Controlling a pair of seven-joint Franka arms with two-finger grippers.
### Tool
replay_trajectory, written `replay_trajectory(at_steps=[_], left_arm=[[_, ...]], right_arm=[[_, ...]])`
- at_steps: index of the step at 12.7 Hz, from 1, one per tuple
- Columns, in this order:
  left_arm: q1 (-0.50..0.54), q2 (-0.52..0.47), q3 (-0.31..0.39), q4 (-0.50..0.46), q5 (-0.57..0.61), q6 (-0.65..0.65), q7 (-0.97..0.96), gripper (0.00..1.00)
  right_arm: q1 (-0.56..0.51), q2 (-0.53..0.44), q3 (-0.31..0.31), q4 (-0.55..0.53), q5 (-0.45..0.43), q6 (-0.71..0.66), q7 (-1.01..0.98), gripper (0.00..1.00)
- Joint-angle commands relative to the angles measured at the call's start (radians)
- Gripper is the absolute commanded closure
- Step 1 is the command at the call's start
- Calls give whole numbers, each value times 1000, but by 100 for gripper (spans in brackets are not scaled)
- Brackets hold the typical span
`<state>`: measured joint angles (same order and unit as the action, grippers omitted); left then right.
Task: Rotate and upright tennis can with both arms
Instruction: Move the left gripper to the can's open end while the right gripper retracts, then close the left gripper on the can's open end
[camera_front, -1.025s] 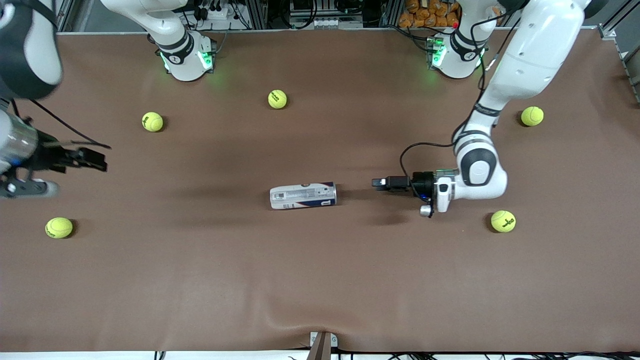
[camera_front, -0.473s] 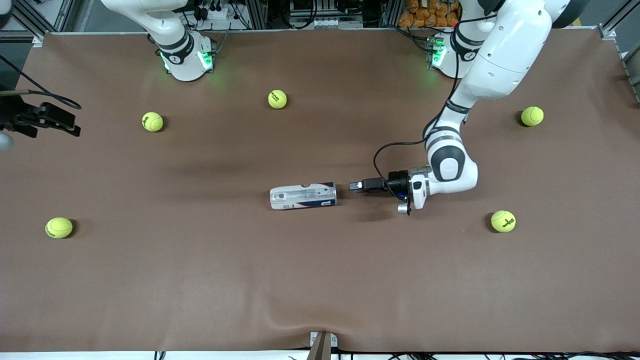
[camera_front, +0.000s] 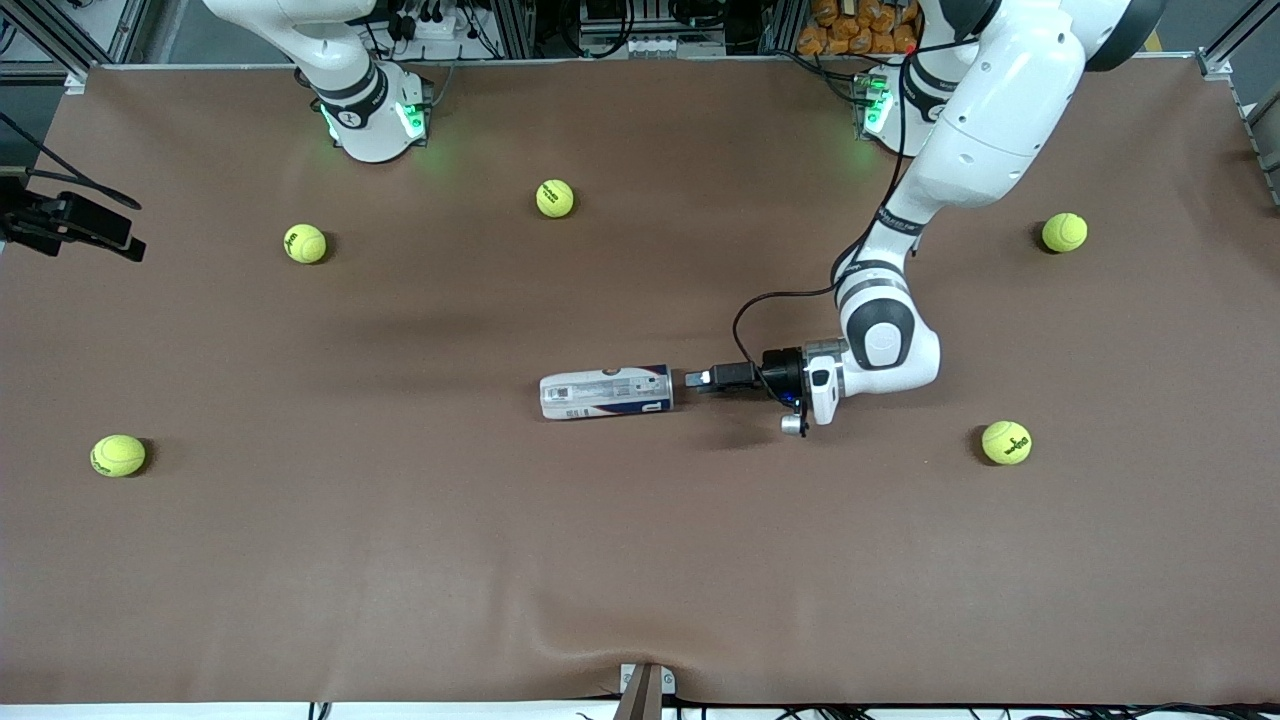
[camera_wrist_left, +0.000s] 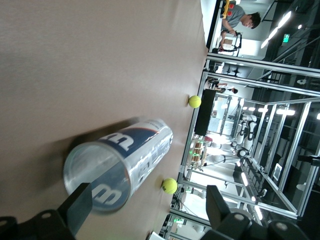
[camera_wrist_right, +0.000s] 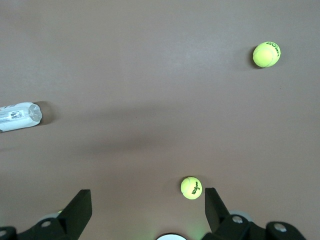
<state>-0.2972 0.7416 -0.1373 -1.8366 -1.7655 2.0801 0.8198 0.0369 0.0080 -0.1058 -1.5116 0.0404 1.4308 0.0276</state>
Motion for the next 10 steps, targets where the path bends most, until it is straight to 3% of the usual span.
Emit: replay_trajectory(at_steps=[1, 7, 9, 10], left_arm=[[-52, 50, 1, 63, -84, 20, 4, 0], [-115, 77, 2, 91, -162, 46, 4, 3], [-112, 82, 7, 109, -155, 46, -7, 89], [-109, 81, 10, 106, -150, 46, -7, 100]], right_arm=[[-32, -6, 28, 11, 16, -18, -10, 0], [-14, -3, 21, 28, -16, 10, -92, 0], [-14, -2, 21, 28, -16, 10, -94, 0], [-14, -2, 21, 30, -16, 10, -94, 0]])
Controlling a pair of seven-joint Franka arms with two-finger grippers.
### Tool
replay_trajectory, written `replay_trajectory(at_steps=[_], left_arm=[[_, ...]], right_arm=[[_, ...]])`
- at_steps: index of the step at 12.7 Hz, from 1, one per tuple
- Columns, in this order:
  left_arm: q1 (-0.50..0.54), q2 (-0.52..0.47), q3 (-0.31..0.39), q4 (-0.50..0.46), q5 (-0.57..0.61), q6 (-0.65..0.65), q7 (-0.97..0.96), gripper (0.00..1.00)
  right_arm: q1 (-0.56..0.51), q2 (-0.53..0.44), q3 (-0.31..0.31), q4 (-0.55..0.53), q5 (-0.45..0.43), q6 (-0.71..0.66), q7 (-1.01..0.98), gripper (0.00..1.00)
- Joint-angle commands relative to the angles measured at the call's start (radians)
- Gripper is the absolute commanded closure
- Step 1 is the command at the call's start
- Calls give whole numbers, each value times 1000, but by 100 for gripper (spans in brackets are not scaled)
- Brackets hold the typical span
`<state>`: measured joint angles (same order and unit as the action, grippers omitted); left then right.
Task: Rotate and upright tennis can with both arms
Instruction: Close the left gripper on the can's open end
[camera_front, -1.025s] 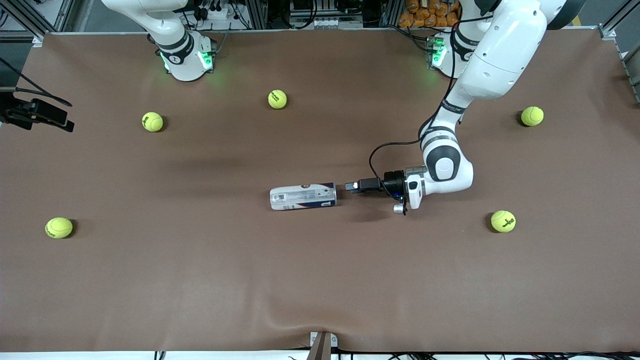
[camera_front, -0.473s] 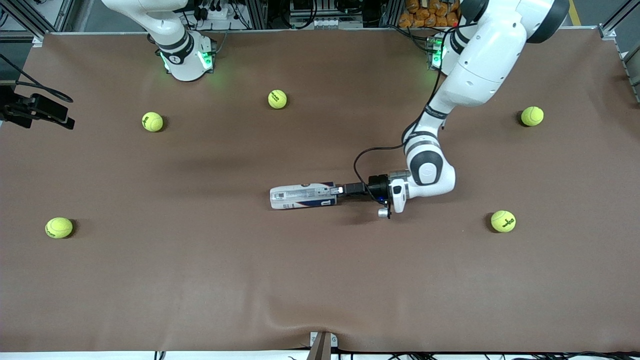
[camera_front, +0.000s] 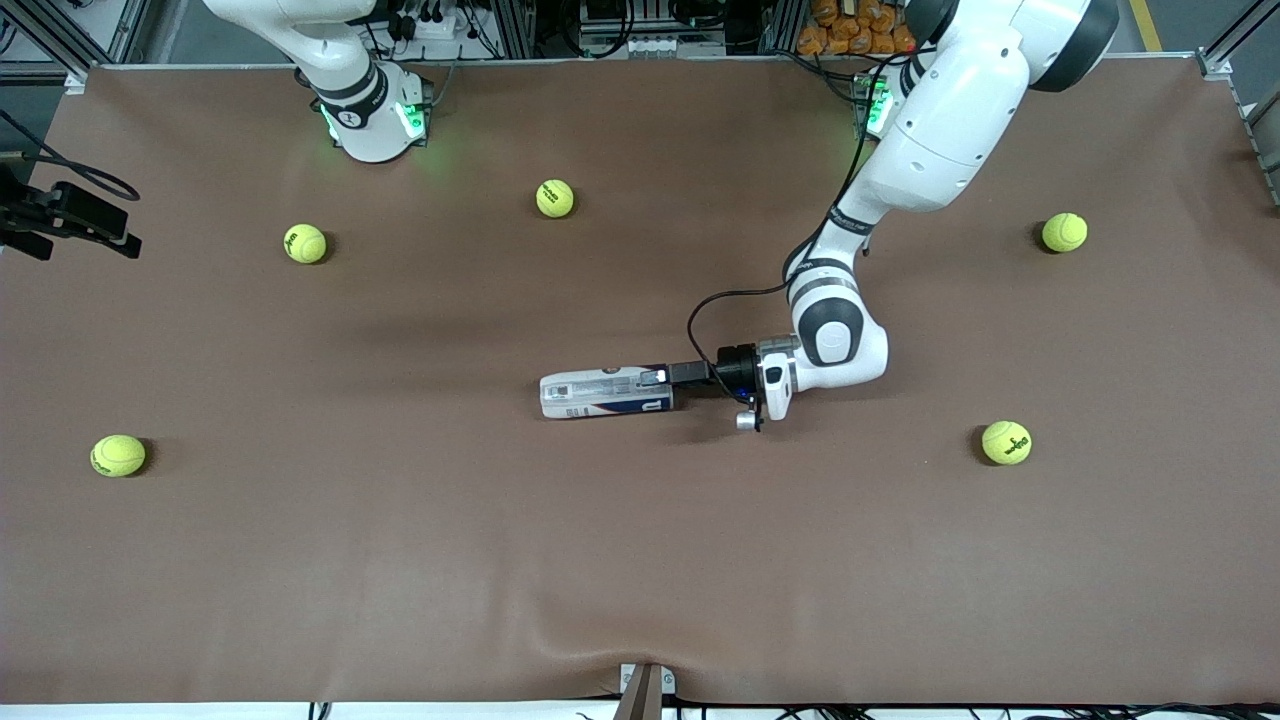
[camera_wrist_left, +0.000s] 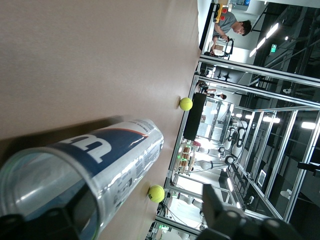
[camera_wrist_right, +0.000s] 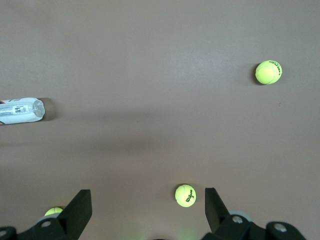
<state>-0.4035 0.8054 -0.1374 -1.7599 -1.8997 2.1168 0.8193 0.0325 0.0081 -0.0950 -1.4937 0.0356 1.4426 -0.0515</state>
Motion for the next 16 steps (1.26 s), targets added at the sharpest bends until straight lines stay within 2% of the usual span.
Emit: replay_trajectory(at_steps=[1, 3, 7, 12, 14, 16], left_arm=[[3, 15, 10, 23, -15, 8, -6, 100], [23, 15, 10, 25, 37, 8, -11, 100], [23, 14, 12, 36, 42, 8, -31, 100], [-23, -34, 15, 111, 48, 24, -292, 100], [-52, -72, 19, 155, 219, 130, -453, 100], [-52, -80, 21, 221, 389, 138, -663, 100]], right_arm=[[-9, -2, 12, 12, -11, -4, -14, 0], [-28, -3, 14, 18, -10, -4, -28, 0], [-62, -3, 43, 18, -10, -5, -45, 0], [-45, 0, 41, 20, -13, -8, 4, 0], [-42, 0, 43, 20, -16, -8, 34, 0], [-43, -2, 41, 20, -13, -16, 100, 0]])
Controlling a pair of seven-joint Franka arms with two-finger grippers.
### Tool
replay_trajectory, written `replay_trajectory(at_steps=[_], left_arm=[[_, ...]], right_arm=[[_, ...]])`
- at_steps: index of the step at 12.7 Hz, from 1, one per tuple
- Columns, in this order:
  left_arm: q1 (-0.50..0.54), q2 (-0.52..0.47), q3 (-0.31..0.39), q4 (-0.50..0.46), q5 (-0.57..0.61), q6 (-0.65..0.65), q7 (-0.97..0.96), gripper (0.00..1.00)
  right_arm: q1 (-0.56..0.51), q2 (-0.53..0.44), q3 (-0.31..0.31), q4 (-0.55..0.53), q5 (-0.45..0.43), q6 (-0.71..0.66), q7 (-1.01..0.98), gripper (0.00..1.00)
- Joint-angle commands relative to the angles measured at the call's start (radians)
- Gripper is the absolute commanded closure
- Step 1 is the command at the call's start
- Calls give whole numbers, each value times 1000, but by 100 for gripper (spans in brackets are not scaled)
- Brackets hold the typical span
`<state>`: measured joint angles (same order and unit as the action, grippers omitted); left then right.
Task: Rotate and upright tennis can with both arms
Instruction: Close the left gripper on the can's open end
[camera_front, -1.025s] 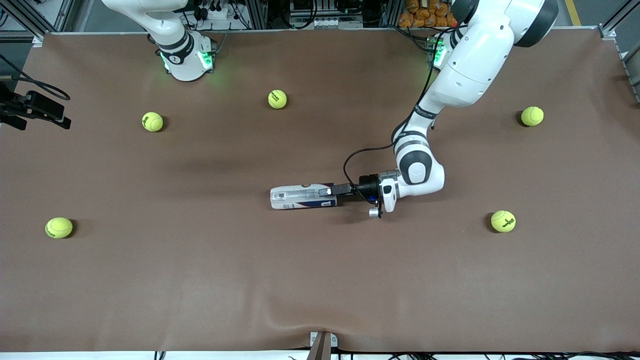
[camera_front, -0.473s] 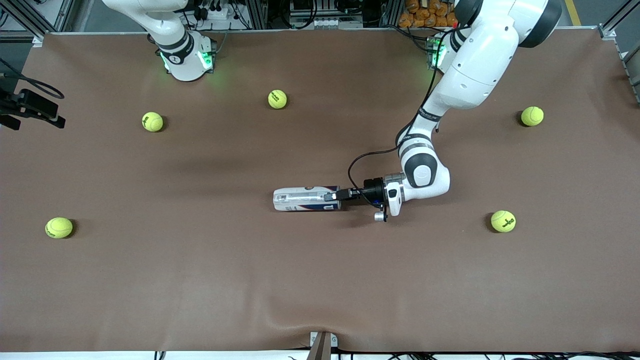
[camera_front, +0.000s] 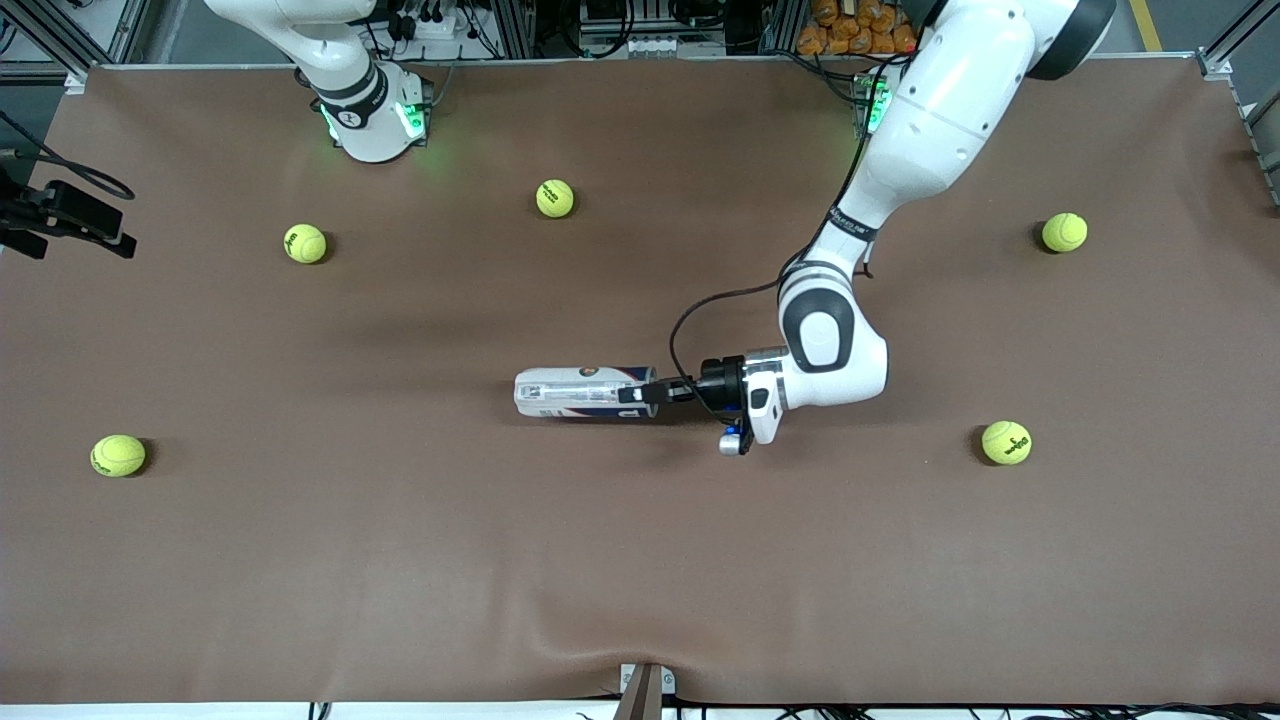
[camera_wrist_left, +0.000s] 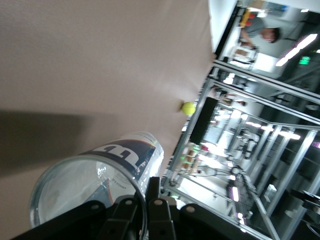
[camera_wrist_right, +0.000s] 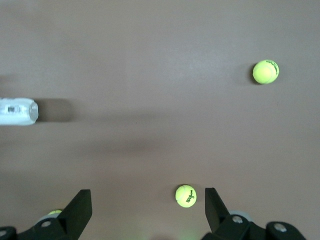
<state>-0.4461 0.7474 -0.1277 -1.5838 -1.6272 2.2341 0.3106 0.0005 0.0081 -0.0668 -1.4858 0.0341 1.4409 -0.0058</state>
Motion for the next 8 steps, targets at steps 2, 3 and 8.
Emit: replay_trajectory(at_steps=[2, 3, 8], left_arm=[[-34, -54, 13, 70, 251, 36, -304, 100], [-37, -63, 13, 85, 326, 39, -380, 100], [-112, -72, 11, 217, 861, 48, -955, 100]], right_arm=[[-8, -2, 15, 15, -16, -4, 56, 0], [-8, 1, 15, 19, -17, -4, 56, 0], [-8, 1, 10, 50, -31, -4, 59, 0]])
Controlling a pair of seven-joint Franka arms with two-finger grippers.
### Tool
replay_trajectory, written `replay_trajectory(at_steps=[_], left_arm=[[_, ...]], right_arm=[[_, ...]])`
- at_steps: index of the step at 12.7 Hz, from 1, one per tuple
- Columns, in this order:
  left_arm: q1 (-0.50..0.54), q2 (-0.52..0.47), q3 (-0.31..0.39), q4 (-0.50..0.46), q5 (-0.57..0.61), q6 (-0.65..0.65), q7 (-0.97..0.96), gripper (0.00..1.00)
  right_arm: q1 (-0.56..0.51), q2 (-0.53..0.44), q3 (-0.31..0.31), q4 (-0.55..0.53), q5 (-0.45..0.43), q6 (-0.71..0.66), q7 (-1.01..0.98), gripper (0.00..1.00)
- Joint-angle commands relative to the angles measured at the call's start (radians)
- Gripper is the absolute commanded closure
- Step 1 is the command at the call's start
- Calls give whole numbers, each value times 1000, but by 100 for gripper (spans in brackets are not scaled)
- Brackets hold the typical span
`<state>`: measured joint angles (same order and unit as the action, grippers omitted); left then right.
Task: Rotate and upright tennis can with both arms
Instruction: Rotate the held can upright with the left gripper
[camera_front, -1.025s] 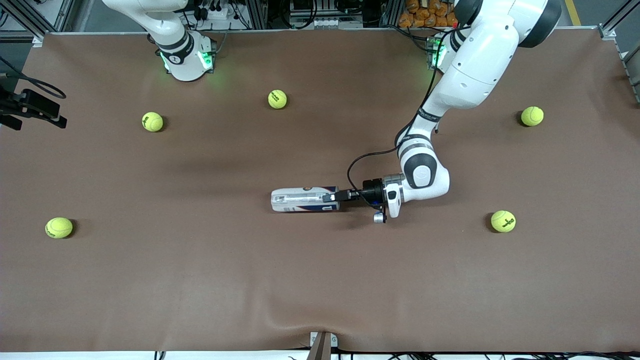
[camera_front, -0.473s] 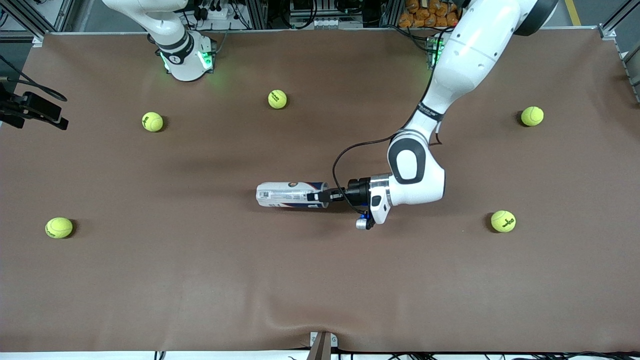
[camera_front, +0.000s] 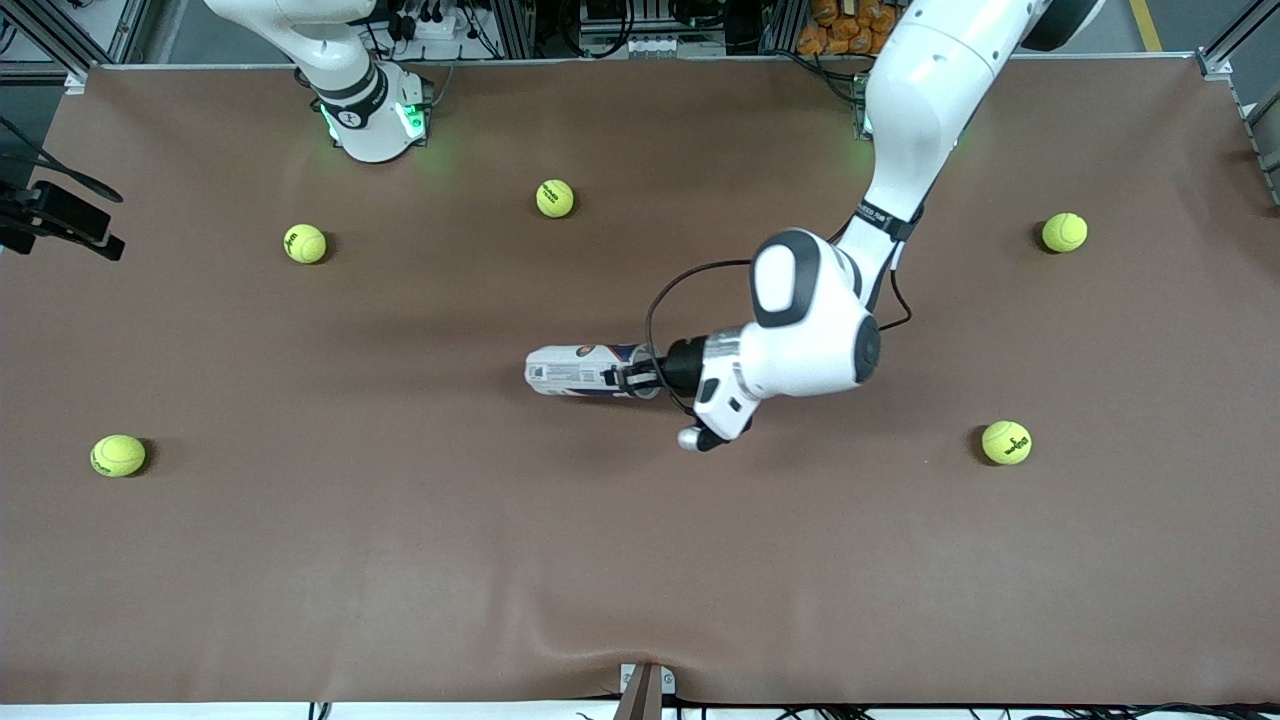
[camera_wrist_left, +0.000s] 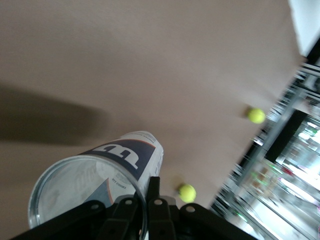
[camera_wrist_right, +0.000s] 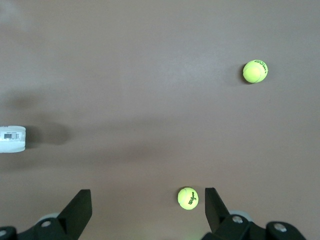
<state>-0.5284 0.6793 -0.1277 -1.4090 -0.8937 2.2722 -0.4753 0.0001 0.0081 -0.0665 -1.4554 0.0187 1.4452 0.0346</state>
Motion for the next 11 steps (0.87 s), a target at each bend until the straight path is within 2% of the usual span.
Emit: replay_trajectory(at_steps=[1, 5, 8, 9, 11], left_arm=[[-42, -4, 10, 59, 197, 10, -246, 100], [-123, -21, 13, 74, 627, -28, -585, 100], [-180, -18, 45, 149, 738, -204, -695, 100], [-230, -23, 75, 159, 790, -264, -706, 100], [-324, -23, 164, 168, 819, -325, -742, 100]], right_arm=[[-9, 3, 11, 20, -16, -6, 21, 0], [-12, 3, 11, 20, -11, -9, 21, 0], [-12, 4, 10, 18, -11, -19, 19, 0], [-12, 6, 10, 18, -11, -20, 19, 0], [-15, 9, 10, 17, -11, -20, 19, 0]])
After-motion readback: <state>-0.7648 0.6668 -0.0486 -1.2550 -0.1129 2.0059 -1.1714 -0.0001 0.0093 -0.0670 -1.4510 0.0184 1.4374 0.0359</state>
